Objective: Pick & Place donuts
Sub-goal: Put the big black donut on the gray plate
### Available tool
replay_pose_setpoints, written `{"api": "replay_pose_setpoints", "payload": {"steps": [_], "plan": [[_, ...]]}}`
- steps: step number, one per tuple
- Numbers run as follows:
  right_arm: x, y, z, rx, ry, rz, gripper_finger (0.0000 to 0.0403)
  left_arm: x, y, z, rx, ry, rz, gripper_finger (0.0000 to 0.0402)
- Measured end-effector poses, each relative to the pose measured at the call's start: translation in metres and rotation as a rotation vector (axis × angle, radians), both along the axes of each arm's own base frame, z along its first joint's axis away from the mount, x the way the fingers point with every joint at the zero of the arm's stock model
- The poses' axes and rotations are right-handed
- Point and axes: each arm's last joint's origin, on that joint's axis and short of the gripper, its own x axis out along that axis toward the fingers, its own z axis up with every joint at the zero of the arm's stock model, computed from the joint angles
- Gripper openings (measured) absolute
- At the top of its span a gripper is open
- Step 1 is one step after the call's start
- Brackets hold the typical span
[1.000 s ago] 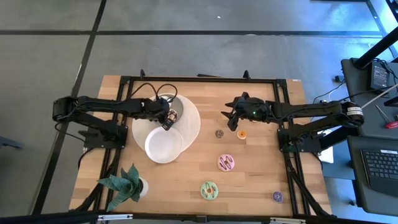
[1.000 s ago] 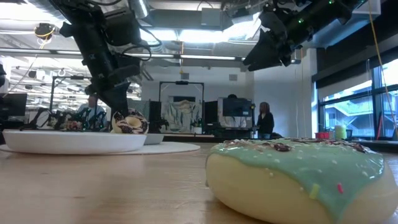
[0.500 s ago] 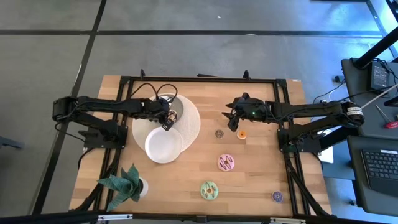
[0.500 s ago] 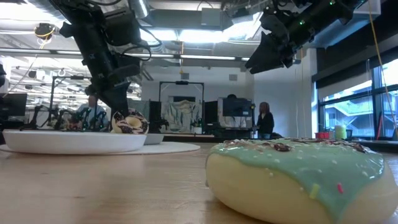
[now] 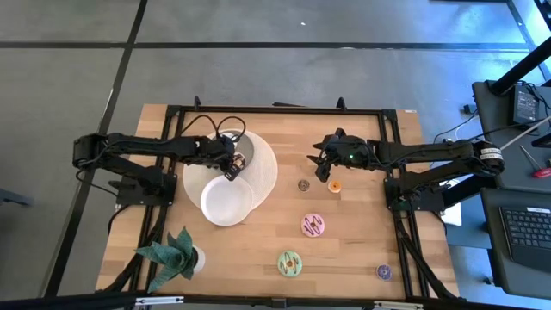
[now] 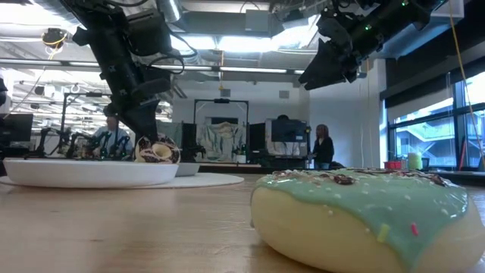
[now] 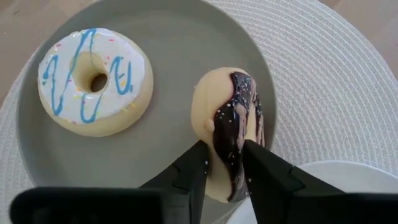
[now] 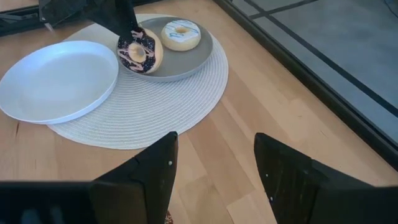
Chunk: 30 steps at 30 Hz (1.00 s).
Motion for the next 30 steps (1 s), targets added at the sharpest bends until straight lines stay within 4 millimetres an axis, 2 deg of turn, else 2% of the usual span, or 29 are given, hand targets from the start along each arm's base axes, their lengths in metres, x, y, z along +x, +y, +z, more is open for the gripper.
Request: {"api": "replay_pose_setpoints", "payload": {"steps": [12, 23, 30], "plan": [[0.0000, 0.0000, 0.0000, 0.001, 0.000, -0.001, 0.0214, -0.0007, 0.0016, 0.0003, 0.046, 0.011, 0.033, 0.0118], [0.0000, 0.0000, 0.0000, 0.004, -0.002, -0.002, 0.0214, -0.0056, 0.0002, -0.0023, -0.001, 0.040, 0.101, 0.0122], [0.0002, 0.0005, -0.0001, 0.014, -0.003, 0.013, 0.0213, -0.0052, 0.0005, -0.0021, 0.008, 0.040, 0.096, 0.0150]]}}
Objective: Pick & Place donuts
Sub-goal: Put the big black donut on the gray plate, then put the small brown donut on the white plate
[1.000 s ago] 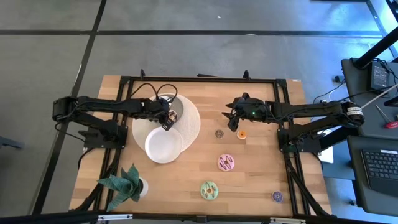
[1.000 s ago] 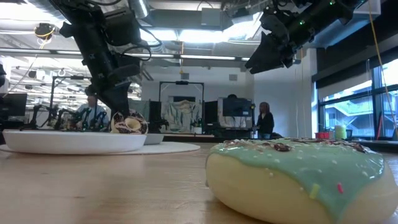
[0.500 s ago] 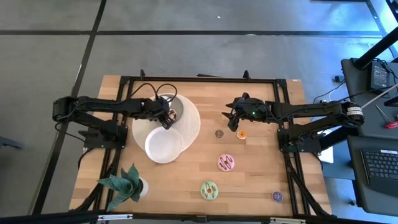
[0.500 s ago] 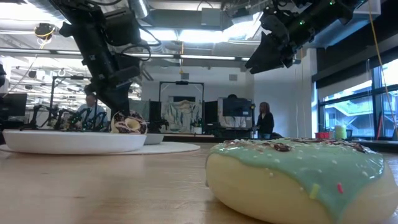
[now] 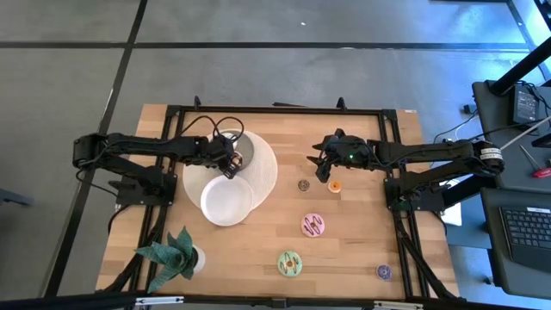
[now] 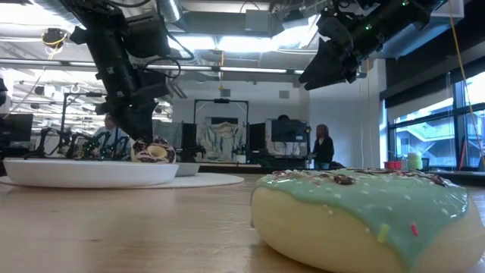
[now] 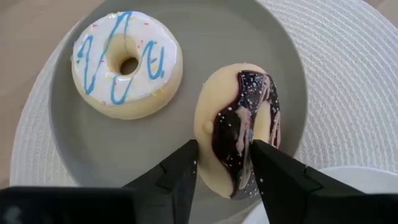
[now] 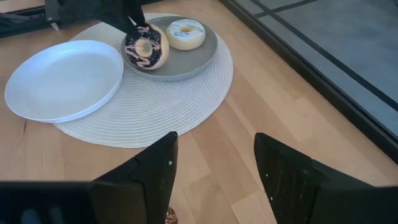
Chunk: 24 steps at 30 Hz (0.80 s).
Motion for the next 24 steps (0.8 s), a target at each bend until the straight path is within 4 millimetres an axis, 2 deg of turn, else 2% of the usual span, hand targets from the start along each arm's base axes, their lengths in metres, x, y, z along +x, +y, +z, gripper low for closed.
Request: {"api": "replay_pose_setpoints", "payload": {"steps": [7, 15, 19, 24], "plan": [[0.000, 0.000, 0.000, 0.000, 0.000, 0.000, 0.0213, 0.000, 0.002, 0.001, 0.073, 0.030, -0.010, 0.0186], [0.000, 0.000, 0.000, 0.000, 0.000, 0.001, 0.0213, -0.001, 0.003, 0.002, 0.115, 0.045, 0.000, 0.0208], [0.000, 0.000, 0.000, -0.002, 0.001, 0.001, 0.0213, 0.004, 0.004, 0.011, 0.136, 0.024, -0.011, 0.0210], [0.000, 0.000, 0.000, 0.000, 0.001, 0.000, 0.0213, 0.015, 0.003, 0.024, 0.194, -0.011, -0.119, 0.0210]]}}
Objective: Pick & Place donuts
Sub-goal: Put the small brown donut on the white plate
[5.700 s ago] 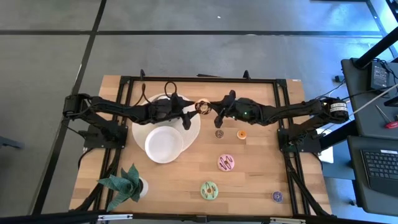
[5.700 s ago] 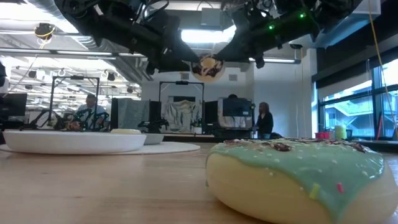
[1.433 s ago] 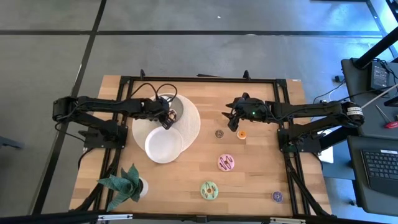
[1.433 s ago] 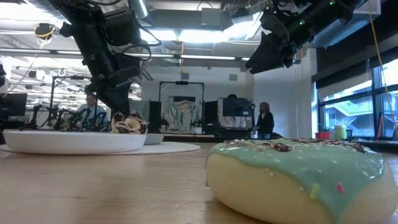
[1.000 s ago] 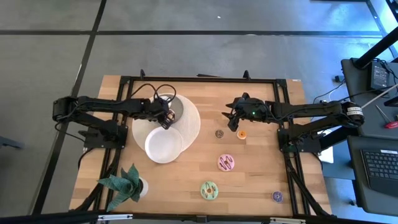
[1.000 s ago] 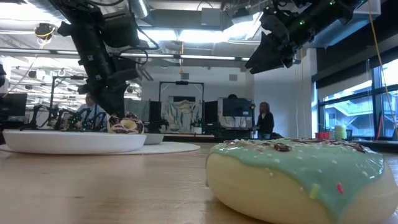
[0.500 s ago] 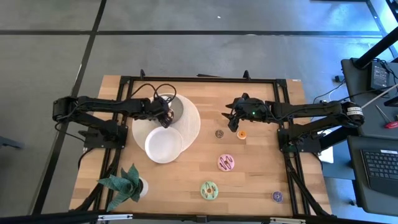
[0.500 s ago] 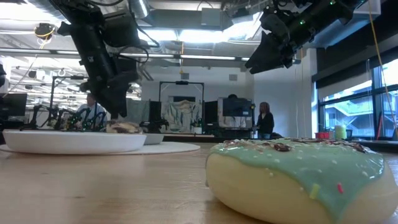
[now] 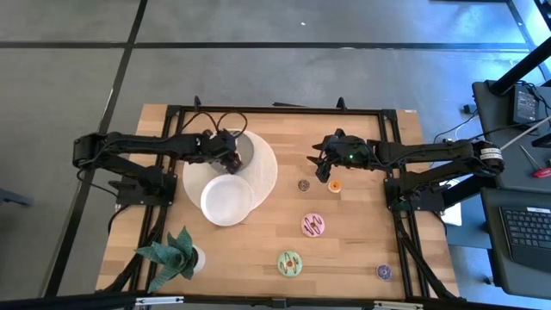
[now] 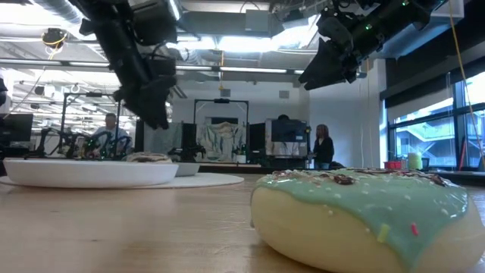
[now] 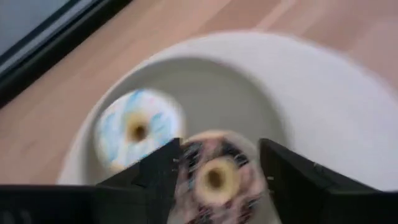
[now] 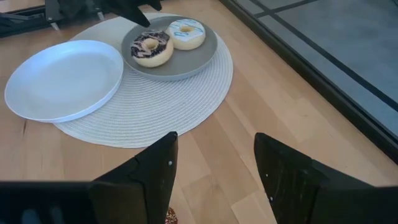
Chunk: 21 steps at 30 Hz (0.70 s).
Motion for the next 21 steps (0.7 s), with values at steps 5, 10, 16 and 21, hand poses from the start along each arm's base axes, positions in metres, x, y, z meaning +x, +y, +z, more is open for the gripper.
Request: {"api": "replay_pose_setpoints", "payload": {"steps": [5, 10, 16, 21], "plan": [[0.004, 0.001, -0.008, 0.019, 0.031, 0.057, 0.0213, 0.011, -0.009, 0.005, -0.022, -0.098, -0.106, 0.0210], [0.011, 0.005, -0.035, 0.081, 0.126, 0.184, 0.0213, 0.017, -0.022, 0.007, -0.032, -0.143, -0.178, 0.0210], [0.024, 0.003, -0.070, 0.104, 0.249, 0.181, 0.0213, 0.027, -0.039, 0.014, 0.037, -0.215, -0.302, 0.0208], [0.031, 0.002, -0.095, 0.119, 0.339, 0.180, 0.0213, 0.034, -0.052, 0.020, 0.085, -0.276, -0.395, 0.0208]]}}
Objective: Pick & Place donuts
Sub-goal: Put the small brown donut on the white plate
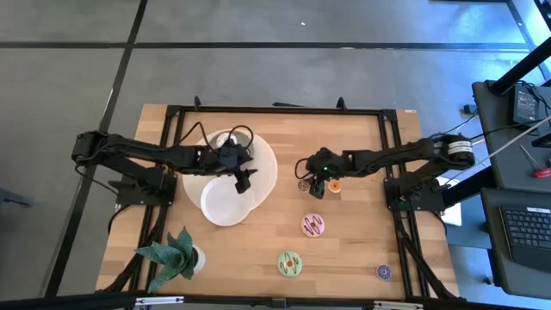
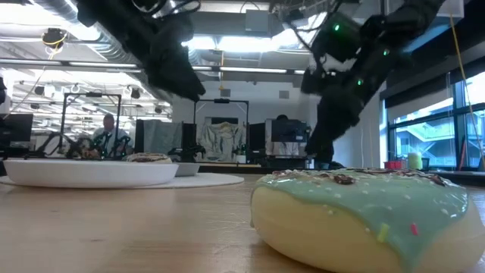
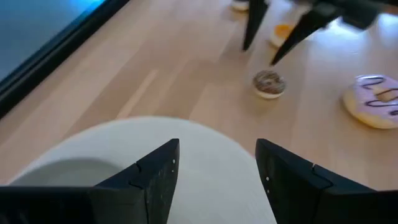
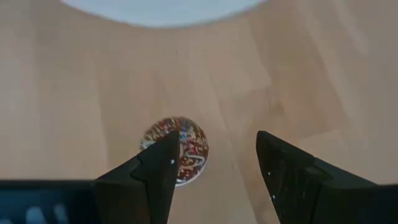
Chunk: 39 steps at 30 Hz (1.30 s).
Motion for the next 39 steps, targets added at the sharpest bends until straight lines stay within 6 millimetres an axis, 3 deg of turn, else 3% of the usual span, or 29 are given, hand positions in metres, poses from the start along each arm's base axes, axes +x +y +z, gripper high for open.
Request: {"api": "replay_pose_setpoints", "payload": {"steps": [6, 14, 23, 31, 39], "plan": [[0.005, 0.000, -0.021, 0.020, 0.065, -0.016, 0.0213, 0.002, -0.009, 0.001, 0.017, -0.013, -0.045, 0.0208], [0.007, 0.000, -0.031, 0.091, 0.081, -0.049, 0.0208, 0.001, -0.010, 0.001, 0.025, -0.013, -0.040, 0.0207], [0.009, 0.001, -0.031, 0.096, 0.069, -0.037, 0.0123, 0.001, -0.010, 0.001, 0.026, -0.012, -0.039, 0.0207], [0.015, 0.000, -0.026, 0.053, 0.037, 0.007, 0.0047, 0.001, -0.010, 0.001, 0.026, -0.012, -0.038, 0.0207], [0.040, -0.003, 0.004, -0.029, -0.061, 0.096, 0.0030, 0.002, -0.010, 0.001, -0.023, -0.030, -0.001, 0.0207]]}}
